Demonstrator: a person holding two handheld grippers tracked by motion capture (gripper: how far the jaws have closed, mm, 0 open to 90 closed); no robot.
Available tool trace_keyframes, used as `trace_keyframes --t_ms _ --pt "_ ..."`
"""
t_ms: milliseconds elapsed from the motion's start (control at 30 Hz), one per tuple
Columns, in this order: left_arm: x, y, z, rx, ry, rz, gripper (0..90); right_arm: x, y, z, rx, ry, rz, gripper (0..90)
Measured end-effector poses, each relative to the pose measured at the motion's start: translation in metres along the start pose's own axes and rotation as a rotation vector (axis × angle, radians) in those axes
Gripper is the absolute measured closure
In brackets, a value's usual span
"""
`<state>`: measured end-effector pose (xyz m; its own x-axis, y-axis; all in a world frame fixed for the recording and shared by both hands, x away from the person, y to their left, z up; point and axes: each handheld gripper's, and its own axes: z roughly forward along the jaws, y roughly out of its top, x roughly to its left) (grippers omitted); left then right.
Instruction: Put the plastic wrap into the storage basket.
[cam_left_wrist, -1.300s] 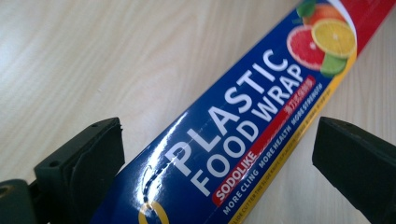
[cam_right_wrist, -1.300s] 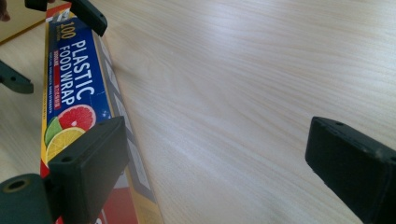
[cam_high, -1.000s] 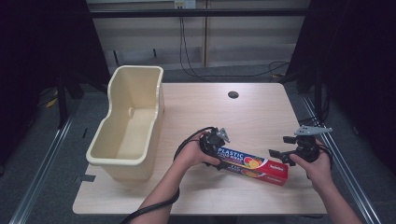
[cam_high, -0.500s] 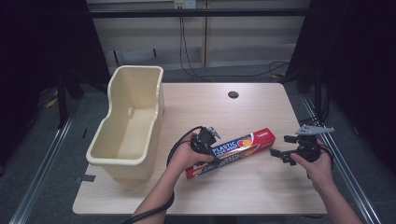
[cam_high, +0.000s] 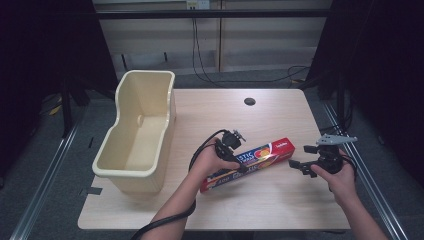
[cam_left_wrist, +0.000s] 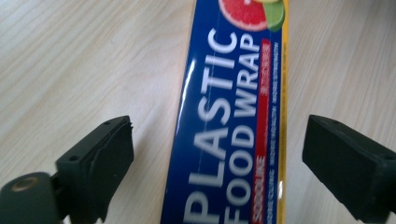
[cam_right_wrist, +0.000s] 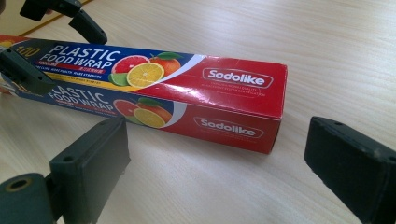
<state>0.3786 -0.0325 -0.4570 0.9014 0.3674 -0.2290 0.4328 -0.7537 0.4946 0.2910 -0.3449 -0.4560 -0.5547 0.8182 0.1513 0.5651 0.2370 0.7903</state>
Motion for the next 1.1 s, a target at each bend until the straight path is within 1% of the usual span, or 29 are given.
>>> trace_keyframes --t_ms 67,100,167,200,233,267,300,333,367,400,433,467,500,533,567,600,633,667,733,767,800,833,867,933,1000,1033,1067,1100 --pt "-0.001 0.002 0.001 0.002 -0.003 -0.007 8.1 0.0 0.0 0.0 0.0 0.0 0.0 6.6" --pt "-0.001 0.004 0.005 0.025 0.009 0.013 8.2 0.0 0.0 0.0 -0.002 0.0 -0.001 6.6" --pt "-0.001 0.005 0.007 0.029 0.01 0.015 8.5 0.0 0.001 -0.001 -0.003 0.0 -0.001 6.6" --pt "-0.002 0.006 0.009 0.022 0.02 0.001 8.5 0.0 0.001 -0.001 -0.003 0.0 -0.001 6.6" --pt "-0.002 0.007 0.013 0.033 0.044 0.006 11.5 0.001 0.001 -0.001 -0.004 0.002 -0.003 6.6" --pt "-0.002 0.007 0.013 0.033 0.044 0.006 12.2 0.001 0.001 -0.001 -0.004 0.002 -0.003 6.6" --pt "-0.002 0.008 0.015 0.044 0.057 0.008 13.2 0.001 0.001 -0.001 -0.005 -0.001 0.001 6.6" --pt "-0.001 0.009 0.016 0.034 0.052 0.006 13.2 0.001 0.001 -0.001 -0.005 -0.001 0.001 6.6" --pt "-0.001 0.01 0.018 0.042 0.039 0.024 18.6 0.001 0.001 -0.001 -0.005 -0.001 0.001 6.6" --pt "-0.004 0.013 0.022 0.059 0.053 0.039 19.8 0.001 0.001 0.0 -0.002 0.001 -0.003 6.6" --pt "-0.005 0.013 0.023 0.057 0.027 0.021 26.5 0.001 0.001 0.0 -0.002 0.003 -0.006 6.6" --pt "-0.004 0.015 0.024 0.064 0.018 0.023 31.0 0.001 0.001 0.0 -0.001 0.004 -0.006 6.6" --pt "-0.004 0.015 0.024 0.064 0.018 0.023 31.6 0.001 0.001 0.0 -0.001 0.004 -0.006 6.6" --pt "-0.007 0.017 0.026 0.081 0.028 0.024 33.0 0.001 0.001 0.0 -0.002 0.003 -0.005 6.6" --pt "-0.007 0.018 0.027 0.072 0.034 0.021 33.4 0.001 0.001 -0.001 -0.004 0.003 -0.006 6.6" --pt "-0.008 0.018 0.027 0.066 0.029 0.022 33.8 0.001 0.001 -0.001 -0.006 0.002 -0.006 6.6" --pt "-0.008 0.018 0.027 0.066 0.029 0.022 34.7 0.001 0.001 -0.001 -0.005 -0.002 -0.002 6.6" --pt "-0.007 0.018 0.026 0.068 0.033 0.034 35.7 0.0 0.001 -0.001 -0.007 -0.002 -0.003 6.6" --pt "-0.008 0.02 0.025 0.075 0.052 0.027 37.0 0.0 0.0 -0.001 -0.004 0.0 -0.002 6.6" --pt "-0.008 0.022 0.021 0.119 0.053 -0.035 38.7 0.0 0.0 -0.001 -0.005 -0.003 -0.002 6.6" --pt "-0.008 0.022 0.021 0.119 0.053 -0.035 40.1 0.0 0.0 -0.001 -0.005 -0.003 -0.002 6.6" --pt "-0.008 0.023 0.02 0.131 0.055 -0.049 40.1 0.0 0.0 -0.001 -0.007 -0.002 -0.003 6.6" --pt "-0.009 0.023 0.017 0.129 0.064 -0.074 40.3 0.0 0.0 -0.001 -0.007 -0.002 -0.004 6.5" --pt "-0.007 0.024 0.009 0.128 0.065 -0.087 40.5 0.001 0.001 -0.001 -0.01 0.0 -0.003 6.4" --pt "-0.007 0.025 0.0 0.137 0.069 -0.088 40.6 0.001 0.001 -0.001 -0.006 0.004 -0.006 6.2" --pt "-0.008 0.027 -0.006 0.146 0.083 -0.101 40.6 0.001 0.001 0.0 -0.003 0.005 -0.006 6.0" --pt "-0.008 0.027 -0.01 0.146 0.081 -0.102 40.6 0.002 0.001 0.001 0.0 0.003 -0.008 5.7" --pt "-0.008 0.028 -0.018 0.143 0.072 -0.133 40.6 0.002 0.001 0.002 0.003 0.005 -0.01 5.6"
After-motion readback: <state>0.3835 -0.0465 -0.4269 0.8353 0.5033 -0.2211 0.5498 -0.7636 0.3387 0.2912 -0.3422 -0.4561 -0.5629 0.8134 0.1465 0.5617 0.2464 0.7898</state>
